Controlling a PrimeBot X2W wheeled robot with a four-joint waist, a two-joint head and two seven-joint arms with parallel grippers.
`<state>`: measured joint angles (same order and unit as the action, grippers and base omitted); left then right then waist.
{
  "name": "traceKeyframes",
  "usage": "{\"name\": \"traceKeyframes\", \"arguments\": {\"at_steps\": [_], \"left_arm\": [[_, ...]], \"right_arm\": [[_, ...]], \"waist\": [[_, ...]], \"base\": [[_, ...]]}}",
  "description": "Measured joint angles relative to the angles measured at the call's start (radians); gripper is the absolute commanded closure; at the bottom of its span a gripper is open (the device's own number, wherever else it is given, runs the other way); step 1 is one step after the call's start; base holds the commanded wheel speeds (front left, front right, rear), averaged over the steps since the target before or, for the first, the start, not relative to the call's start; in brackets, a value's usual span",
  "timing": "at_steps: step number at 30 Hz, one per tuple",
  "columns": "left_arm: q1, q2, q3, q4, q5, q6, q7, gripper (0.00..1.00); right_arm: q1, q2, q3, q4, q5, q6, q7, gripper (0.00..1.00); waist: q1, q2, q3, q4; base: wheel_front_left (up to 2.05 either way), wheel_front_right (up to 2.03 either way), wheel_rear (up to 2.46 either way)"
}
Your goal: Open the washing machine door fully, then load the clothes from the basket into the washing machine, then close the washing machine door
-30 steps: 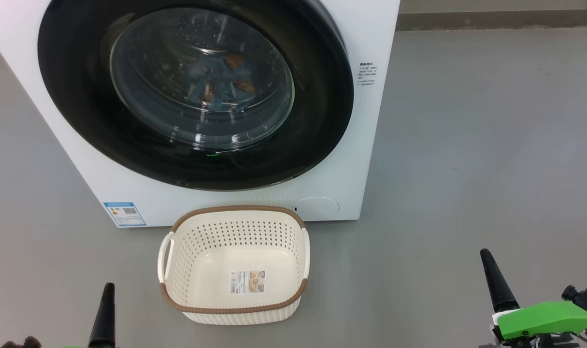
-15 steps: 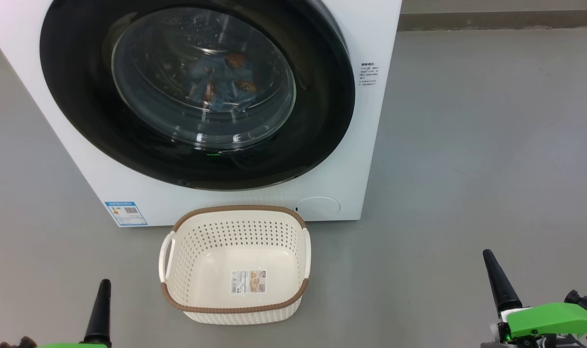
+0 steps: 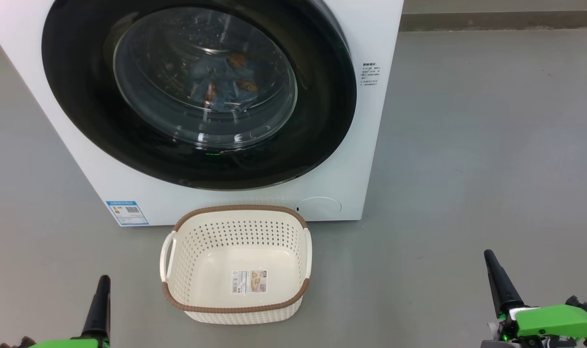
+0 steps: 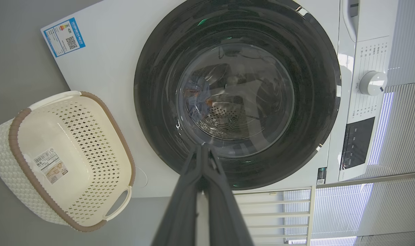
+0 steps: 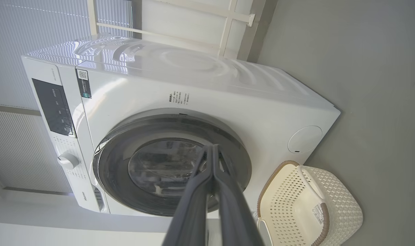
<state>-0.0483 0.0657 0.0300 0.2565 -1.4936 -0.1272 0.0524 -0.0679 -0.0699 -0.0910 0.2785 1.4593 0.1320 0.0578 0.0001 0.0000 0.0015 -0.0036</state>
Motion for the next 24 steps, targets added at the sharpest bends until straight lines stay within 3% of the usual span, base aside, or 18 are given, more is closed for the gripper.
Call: {"name": "traceKeyframes", "arguments": {"at_steps": [16,24], "left_arm": [[-0.023,-0.011,0.029,0.01,-0.128,0.0,0.036,1.0],[-0.023,-0.012,0.03,0.011,-0.128,0.0,0.036,1.0]], "right_arm": [[-0.002,0.013,-0.03,-0.001,0.15,0.0,0.039,1.0],[-0.002,0.014,-0.035,-0.001,0.153,0.0,0.039,1.0]], "waist": [[0.0,0.0,0.0,0.004],[0.0,0.0,0.0,0.004]], "base": [[0.0,0.0,0.0],[0.0,0.0,0.0]]}}
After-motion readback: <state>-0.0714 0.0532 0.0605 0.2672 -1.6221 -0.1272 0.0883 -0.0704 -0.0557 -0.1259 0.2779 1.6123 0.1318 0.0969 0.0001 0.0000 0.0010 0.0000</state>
